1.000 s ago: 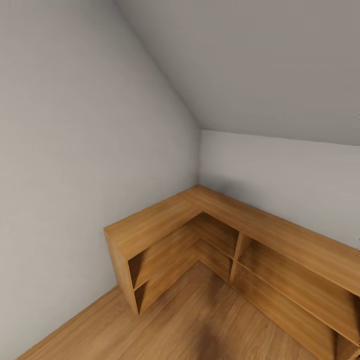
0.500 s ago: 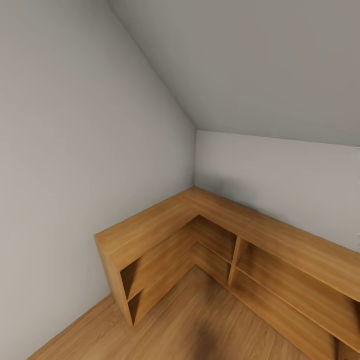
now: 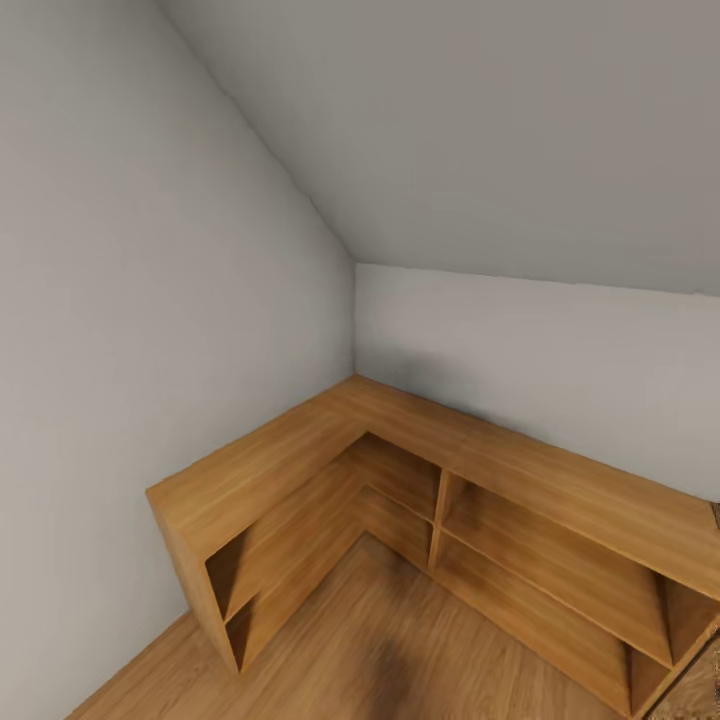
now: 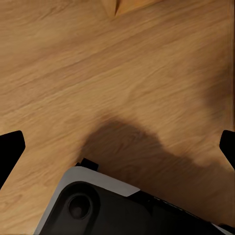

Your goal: In the bedroom, organize the workspace by keeping the computer under the desk, ensuring the monitor is on the desk, placing the keyboard on the desk next to the monitor, placing the mouse on the desk next to the keyboard, moving the folder from the swivel chair onto the desk next to the mouse, stacking the notebook on top of the folder with the pen on top of the notebook, and positioning the swivel chair next to the desk.

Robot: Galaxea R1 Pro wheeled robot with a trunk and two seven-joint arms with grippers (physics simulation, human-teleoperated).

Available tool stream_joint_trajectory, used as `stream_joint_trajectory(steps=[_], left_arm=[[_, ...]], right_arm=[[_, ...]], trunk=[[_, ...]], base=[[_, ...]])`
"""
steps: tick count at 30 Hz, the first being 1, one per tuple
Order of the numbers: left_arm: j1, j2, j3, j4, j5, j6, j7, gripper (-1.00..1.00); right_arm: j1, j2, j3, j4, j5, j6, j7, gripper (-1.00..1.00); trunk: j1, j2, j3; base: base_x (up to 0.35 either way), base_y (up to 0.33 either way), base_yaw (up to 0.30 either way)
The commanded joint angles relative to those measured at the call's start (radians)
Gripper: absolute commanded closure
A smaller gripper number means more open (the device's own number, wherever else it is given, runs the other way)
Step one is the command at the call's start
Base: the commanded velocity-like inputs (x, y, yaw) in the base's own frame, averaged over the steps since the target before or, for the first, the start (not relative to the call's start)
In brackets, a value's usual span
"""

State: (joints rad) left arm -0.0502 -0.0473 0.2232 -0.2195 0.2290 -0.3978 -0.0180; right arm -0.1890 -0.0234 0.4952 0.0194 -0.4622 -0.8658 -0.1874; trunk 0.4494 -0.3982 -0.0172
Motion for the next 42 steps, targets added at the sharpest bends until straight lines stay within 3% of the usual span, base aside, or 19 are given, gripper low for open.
stream_joint_trajectory(steps=[1,19,30,42], left_arm=[[0.0,0.0,0.001,0.0,0.006,-0.003,-0.002,-1.0],[0.0,0.001,0.001,0.0,0.006,-0.005,-0.002,-1.0],[0.0,0.001,0.001,0.0,0.006,-0.004,-0.001,-1.0],[0.0,0.001,0.001,0.0,0.006,-0.004,-0.001,-1.0]], right_arm=[[-0.001,0.0,0.008,0.002,-0.003,-0.002,-0.005,-1.0],[-0.001,0.0,0.009,0.002,-0.003,-0.002,-0.006,-1.0],[-0.001,0.0,0.01,0.002,-0.003,-0.002,-0.007,-1.0],[-0.001,0.0,0.009,0.001,-0.003,-0.002,-0.007,-1.0]], trunk=[[0.001,-0.002,-0.001],[0.001,-0.002,-0.003],[0.001,-0.002,-0.007],[0.001,-0.002,-0.007]], base=[[0.001,0.0,-0.264],[0.059,0.042,-0.26],[0.251,0.093,-0.059],[0.039,0.006,-0.181]])
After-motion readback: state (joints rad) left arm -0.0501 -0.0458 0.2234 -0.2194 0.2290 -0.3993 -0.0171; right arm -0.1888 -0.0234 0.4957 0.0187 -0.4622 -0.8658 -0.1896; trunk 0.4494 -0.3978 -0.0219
